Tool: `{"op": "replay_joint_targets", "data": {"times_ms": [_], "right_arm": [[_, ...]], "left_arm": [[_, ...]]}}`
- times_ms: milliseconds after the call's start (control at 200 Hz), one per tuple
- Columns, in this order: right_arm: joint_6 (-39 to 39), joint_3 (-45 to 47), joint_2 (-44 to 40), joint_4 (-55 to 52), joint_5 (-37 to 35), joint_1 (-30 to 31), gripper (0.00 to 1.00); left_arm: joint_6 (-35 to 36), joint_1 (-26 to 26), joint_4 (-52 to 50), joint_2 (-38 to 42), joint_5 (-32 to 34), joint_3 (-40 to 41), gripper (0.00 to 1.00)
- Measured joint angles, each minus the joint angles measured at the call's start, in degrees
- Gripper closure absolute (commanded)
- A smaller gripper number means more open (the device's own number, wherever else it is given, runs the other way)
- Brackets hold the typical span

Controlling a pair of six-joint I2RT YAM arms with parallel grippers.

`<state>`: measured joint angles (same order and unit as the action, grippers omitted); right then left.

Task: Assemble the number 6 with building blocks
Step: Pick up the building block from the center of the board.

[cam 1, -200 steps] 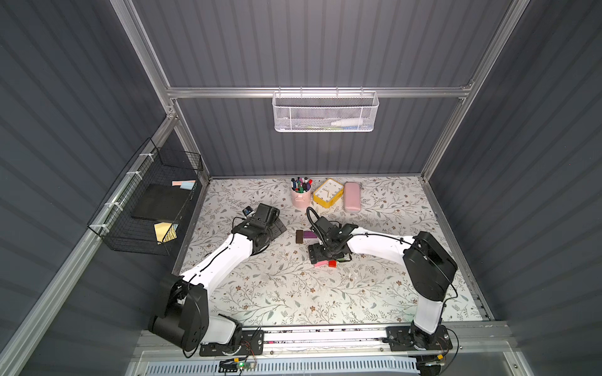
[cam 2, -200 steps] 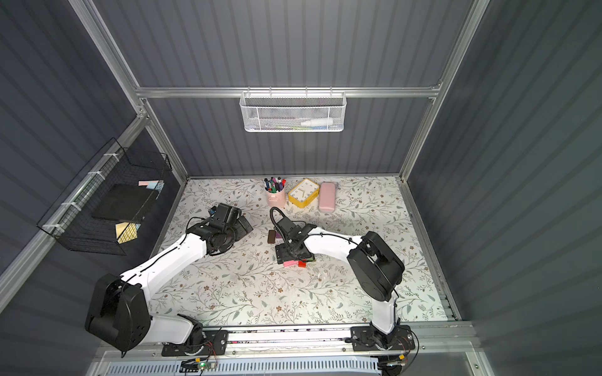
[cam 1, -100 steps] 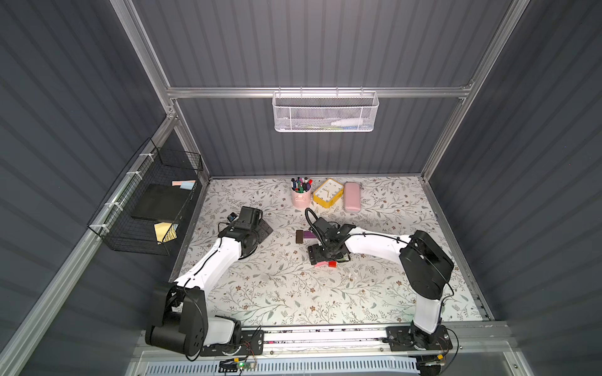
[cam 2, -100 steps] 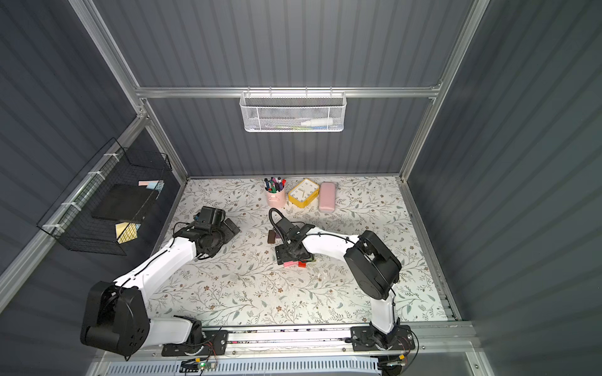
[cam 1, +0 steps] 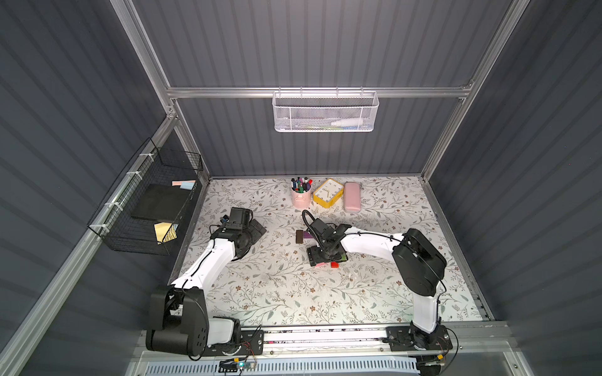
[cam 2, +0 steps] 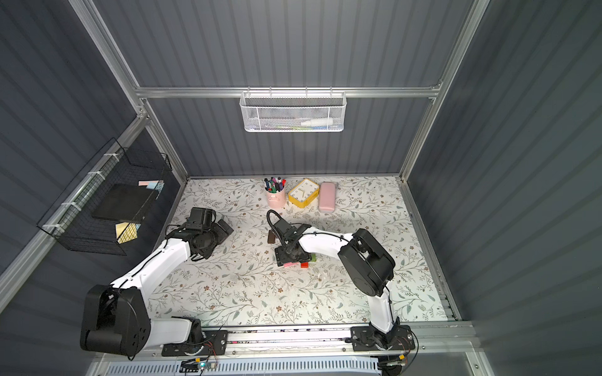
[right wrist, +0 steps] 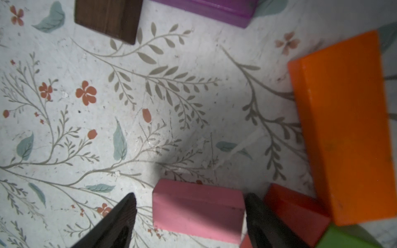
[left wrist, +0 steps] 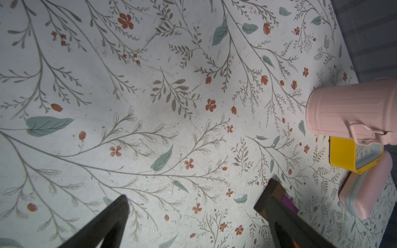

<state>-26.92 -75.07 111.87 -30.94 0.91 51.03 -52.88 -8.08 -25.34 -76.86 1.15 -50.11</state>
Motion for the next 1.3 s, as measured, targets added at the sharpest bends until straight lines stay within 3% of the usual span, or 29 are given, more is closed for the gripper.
{"op": "replay_joint_targets", "data": {"times_ms": [345,935,1121,1301], "right_arm": [[0.4,-0.6,0.0,-1.9,-1.0,0.3,0.31],[1.5,-1.2,0.3,-3.3,-1.1,0.7,0.31],[1.7,-1.9,0.9,-3.6,-1.2,0.8,0.41],[2.0,-2.6,1.1,-4.2,-1.6,0.9,0.41]], "left_arm": [[0.4,0.8,0.3,0.0,-1.1,0.4,0.01],[0.9,1.9,1.2,0.0,-1.5,1.1,0.0],[0.9,2.2,1.4,0.0,-1.6,1.9,0.01],[0.9,2.3,1.5,0.0,-1.9,2.1,0.01]]}}
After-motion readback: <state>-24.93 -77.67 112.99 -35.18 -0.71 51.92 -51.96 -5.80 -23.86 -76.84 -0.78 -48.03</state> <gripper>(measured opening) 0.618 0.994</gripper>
